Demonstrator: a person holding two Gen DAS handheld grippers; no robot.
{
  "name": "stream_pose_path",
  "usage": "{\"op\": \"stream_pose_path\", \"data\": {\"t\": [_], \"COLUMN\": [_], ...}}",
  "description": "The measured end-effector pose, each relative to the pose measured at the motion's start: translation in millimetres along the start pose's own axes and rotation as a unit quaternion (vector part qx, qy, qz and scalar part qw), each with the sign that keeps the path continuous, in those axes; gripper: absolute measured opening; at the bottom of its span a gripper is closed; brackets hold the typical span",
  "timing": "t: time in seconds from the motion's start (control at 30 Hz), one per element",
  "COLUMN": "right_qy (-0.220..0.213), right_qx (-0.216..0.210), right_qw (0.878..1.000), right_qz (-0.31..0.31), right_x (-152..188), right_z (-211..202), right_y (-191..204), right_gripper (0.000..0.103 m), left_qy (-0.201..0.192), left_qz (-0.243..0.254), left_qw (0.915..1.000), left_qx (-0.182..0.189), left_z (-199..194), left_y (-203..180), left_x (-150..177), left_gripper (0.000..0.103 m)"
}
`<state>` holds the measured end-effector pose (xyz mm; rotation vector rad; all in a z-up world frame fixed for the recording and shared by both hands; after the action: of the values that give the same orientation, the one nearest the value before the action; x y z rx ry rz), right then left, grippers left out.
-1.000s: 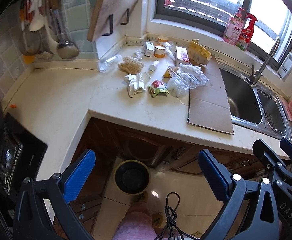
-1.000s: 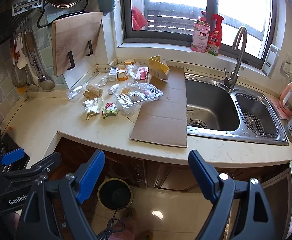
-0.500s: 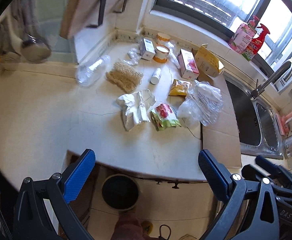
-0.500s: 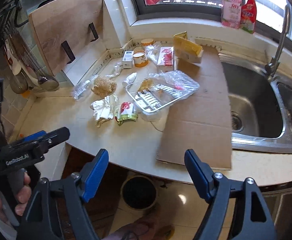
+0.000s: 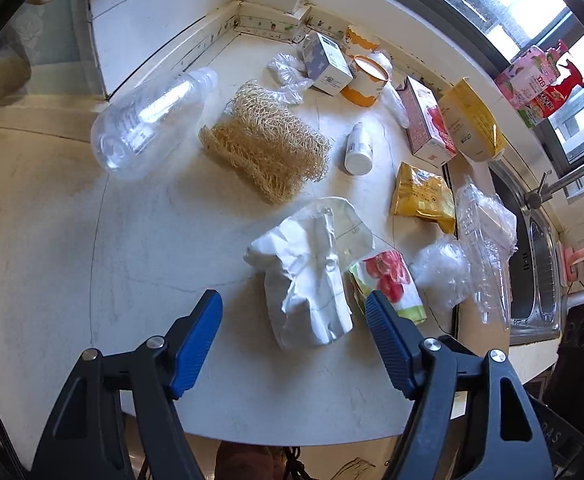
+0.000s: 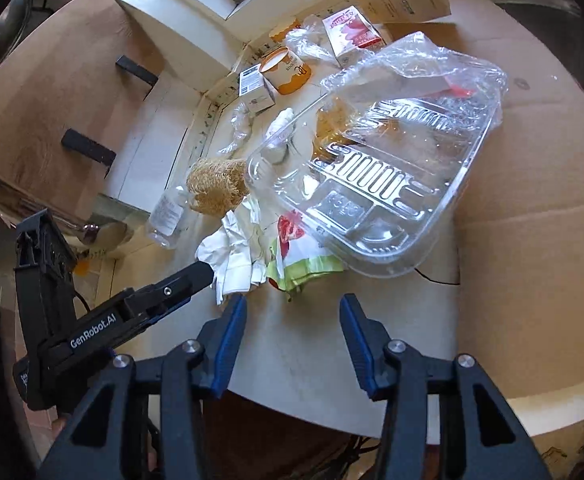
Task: Collect trash
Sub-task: 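Grasp the white tissue with the left tool while the right tool grasps the green wrapper, then carry tissue and wrapper down over the black bin and open both tools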
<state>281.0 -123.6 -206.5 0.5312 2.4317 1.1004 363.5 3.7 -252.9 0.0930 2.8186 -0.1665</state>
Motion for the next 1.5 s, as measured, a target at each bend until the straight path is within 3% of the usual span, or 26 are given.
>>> {"op": "stream_pose_path", "data": {"t": [0.17, 0.43, 0.5, 0.77, 0.83, 0.87, 1.5], "right_qy": [-0.01, -0.026, -0.032, -0.028, -0.021, -0.019, 0.031], "right_qx": [0.003, 0.0, -0.002, -0.003, -0.008, -0.01, -0.028], "right_qw": [1.0, 0.998, 0.998, 1.0, 1.0, 1.0, 0.991], "right_qz": [0.021, 0.049, 0.047, 0.001, -0.005, -0.01, -0.124], "right_x": [-8, -11, -11, -4, 1, 3, 111], "right_z": [20, 36, 36, 31, 30, 29, -63], "right_y": [-8, -19, -19, -1, 4, 7, 35], "right_gripper": [0.035, 0.015, 0.013, 0.007, 0.007, 0.006, 0.006], "left_qy": [0.009, 0.038, 0.034, 0.009, -0.003, -0.007, -0.074], "left_qz": [0.005, -0.011, -0.008, 0.011, 0.01, 0.009, -0.016], "left_qw": [0.9999, 0.9985, 0.9984, 0.9994, 0.9997, 0.9998, 0.997], "left_qx": [0.003, 0.039, 0.043, 0.03, 0.02, 0.014, -0.018], "left_z": [10, 32, 34, 24, 15, 9, -105], "left_y": [0, -1, -5, -18, -16, -14, 12], "left_x": [-7, -12, -14, -6, 1, 6, 138], "left_gripper": [0.071, 0.055, 0.047, 0.039, 0.035, 0.019, 0.021]}}
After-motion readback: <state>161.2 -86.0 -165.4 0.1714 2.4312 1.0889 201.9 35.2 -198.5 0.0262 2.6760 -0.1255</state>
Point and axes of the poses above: each gripper's, at about its wrist camera, not at the fingertips, and z roughly the way its jaws point, y to its left, x to its underside, the point moved 9 cm from there along z, roughly the way its jaws point, and after that the axes turned 14 degrees about -x, right-handed, at the moved point
